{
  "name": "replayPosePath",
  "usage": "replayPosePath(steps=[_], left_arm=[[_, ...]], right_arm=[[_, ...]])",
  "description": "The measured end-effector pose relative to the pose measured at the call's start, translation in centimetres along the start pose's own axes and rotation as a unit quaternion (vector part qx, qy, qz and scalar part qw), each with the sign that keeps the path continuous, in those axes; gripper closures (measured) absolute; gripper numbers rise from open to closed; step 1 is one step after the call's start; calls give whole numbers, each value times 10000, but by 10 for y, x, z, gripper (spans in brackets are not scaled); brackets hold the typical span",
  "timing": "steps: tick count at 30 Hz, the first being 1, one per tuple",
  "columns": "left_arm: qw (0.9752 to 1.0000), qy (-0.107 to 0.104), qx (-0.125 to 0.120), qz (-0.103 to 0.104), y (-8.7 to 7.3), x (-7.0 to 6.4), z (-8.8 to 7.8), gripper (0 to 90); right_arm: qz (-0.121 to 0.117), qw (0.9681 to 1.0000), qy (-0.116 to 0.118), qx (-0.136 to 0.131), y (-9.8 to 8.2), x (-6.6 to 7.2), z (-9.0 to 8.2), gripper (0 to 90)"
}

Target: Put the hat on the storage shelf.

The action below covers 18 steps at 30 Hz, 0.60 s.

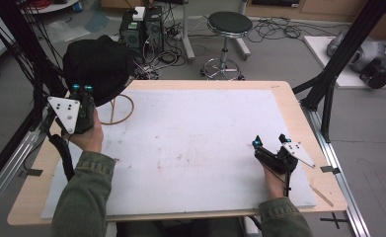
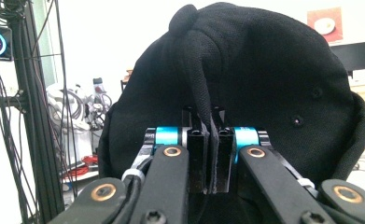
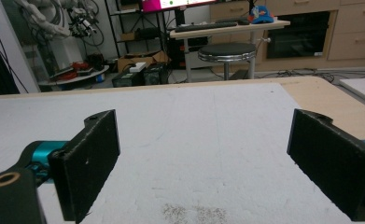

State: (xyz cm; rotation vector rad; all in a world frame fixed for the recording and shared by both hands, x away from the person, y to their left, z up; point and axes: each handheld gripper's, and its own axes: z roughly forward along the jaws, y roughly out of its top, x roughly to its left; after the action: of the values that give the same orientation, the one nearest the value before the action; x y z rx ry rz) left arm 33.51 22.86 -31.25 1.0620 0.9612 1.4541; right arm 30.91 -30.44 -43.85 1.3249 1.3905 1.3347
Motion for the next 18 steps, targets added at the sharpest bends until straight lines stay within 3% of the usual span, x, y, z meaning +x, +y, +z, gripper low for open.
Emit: replayPosePath(steps=[7, 11, 18], left_arm=[[9995, 112, 69, -270, 4, 12, 24, 877], [9984, 44, 303, -479, 3, 17, 50, 877], [9974, 70, 562, -435, 5, 22, 73, 877]], right_arm=[[-42, 10000, 14, -24, 0, 0, 0, 86], [-59, 10000, 24, -40, 0, 0, 1, 86], [-114, 9999, 64, -37, 0, 0, -1, 86]])
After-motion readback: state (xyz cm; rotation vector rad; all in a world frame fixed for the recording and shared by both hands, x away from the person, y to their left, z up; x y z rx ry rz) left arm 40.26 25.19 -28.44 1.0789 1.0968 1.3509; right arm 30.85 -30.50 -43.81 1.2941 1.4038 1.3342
